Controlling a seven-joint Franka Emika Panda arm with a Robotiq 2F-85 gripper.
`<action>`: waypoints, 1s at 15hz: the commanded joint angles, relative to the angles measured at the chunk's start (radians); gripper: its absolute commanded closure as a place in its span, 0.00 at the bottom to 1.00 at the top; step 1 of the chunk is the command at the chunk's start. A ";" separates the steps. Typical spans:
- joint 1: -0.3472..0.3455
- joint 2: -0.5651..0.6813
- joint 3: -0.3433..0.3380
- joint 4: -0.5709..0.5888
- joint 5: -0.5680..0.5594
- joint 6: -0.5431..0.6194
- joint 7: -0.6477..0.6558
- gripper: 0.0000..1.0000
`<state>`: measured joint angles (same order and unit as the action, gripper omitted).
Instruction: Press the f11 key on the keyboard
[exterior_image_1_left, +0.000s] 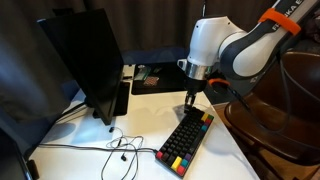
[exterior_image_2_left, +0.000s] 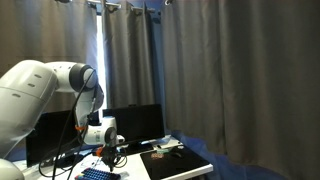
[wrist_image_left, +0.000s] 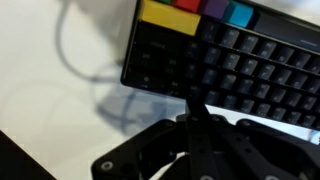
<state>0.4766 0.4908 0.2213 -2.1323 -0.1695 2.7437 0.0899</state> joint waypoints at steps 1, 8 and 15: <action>0.025 0.032 -0.022 0.034 -0.022 0.001 0.033 1.00; 0.033 0.057 -0.035 0.054 -0.022 -0.005 0.033 1.00; 0.039 0.060 -0.044 0.057 -0.026 -0.016 0.037 1.00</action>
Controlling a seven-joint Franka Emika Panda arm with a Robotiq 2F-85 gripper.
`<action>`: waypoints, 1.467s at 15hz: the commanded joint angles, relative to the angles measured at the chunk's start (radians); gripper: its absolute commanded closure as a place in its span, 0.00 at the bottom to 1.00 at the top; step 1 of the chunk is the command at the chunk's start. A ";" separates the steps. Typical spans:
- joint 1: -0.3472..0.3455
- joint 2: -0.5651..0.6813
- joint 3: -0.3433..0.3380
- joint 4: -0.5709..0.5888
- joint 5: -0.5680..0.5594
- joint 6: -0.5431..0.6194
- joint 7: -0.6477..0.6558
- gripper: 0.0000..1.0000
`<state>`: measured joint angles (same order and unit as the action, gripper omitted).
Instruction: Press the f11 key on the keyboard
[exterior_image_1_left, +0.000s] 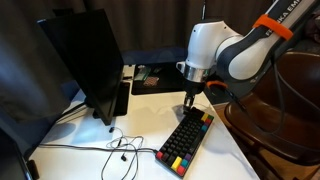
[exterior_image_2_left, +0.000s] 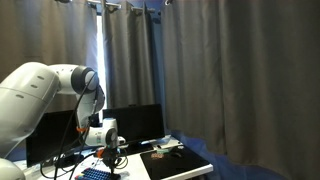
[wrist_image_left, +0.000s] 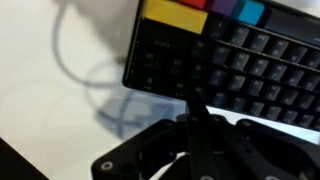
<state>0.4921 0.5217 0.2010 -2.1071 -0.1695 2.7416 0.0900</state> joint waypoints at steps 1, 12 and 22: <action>0.024 0.027 -0.024 0.031 -0.026 -0.015 0.037 1.00; 0.016 -0.063 -0.015 -0.008 -0.024 -0.028 0.030 0.68; -0.119 -0.242 0.141 -0.128 0.096 -0.111 -0.160 0.01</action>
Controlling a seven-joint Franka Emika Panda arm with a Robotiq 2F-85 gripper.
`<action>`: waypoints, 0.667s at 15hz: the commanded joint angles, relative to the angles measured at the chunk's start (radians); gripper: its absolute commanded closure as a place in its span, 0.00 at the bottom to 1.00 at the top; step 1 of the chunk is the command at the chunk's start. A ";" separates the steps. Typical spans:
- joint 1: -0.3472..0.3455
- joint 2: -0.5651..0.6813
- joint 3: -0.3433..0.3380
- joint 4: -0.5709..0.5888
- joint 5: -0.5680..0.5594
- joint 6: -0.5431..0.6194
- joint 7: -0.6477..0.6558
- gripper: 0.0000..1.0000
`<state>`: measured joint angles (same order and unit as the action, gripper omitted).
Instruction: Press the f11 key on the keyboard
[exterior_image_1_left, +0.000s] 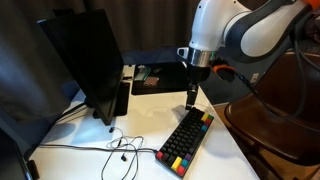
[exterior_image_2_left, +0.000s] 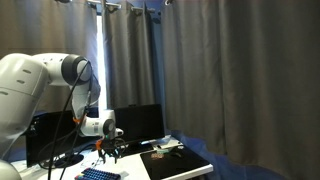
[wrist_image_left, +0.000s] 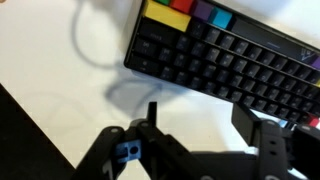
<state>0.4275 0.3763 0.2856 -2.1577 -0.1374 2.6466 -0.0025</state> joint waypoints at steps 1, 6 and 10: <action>-0.065 -0.128 0.064 -0.100 0.074 -0.016 -0.077 0.00; -0.102 -0.280 0.103 -0.201 0.131 -0.032 -0.179 0.00; -0.105 -0.414 0.095 -0.287 0.193 -0.057 -0.278 0.00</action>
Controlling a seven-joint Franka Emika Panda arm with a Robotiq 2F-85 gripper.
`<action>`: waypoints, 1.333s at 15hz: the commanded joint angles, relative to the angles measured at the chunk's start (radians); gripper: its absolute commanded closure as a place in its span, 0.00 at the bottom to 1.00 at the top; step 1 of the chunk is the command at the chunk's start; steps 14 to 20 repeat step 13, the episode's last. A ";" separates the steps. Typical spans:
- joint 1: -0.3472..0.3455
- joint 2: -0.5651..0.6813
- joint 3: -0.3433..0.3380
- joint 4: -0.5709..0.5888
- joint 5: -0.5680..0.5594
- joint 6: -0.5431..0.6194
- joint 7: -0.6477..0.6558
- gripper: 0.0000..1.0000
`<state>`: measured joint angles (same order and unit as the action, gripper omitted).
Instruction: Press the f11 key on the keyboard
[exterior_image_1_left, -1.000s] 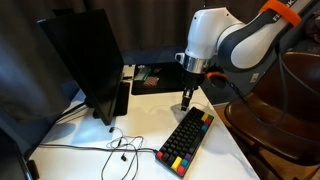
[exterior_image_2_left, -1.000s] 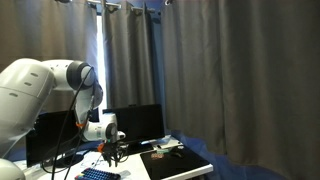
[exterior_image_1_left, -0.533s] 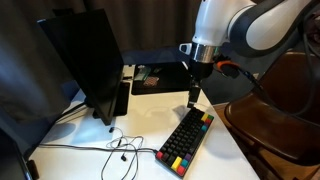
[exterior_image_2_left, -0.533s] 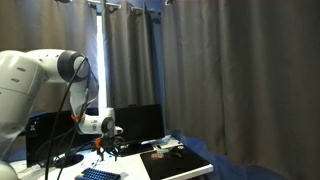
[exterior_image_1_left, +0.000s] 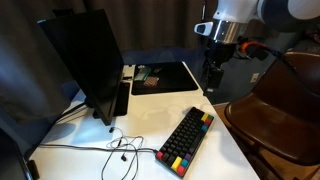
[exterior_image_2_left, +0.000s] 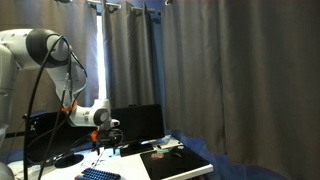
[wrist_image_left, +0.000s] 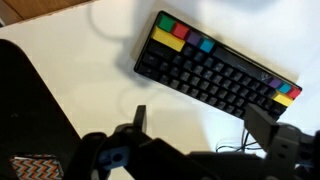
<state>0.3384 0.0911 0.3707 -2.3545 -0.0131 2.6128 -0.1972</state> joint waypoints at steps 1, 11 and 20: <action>-0.012 -0.161 0.003 -0.111 0.089 -0.023 -0.107 0.00; 0.051 -0.298 -0.102 -0.183 0.229 -0.005 -0.270 0.00; 0.052 -0.289 -0.100 -0.181 0.230 -0.005 -0.270 0.00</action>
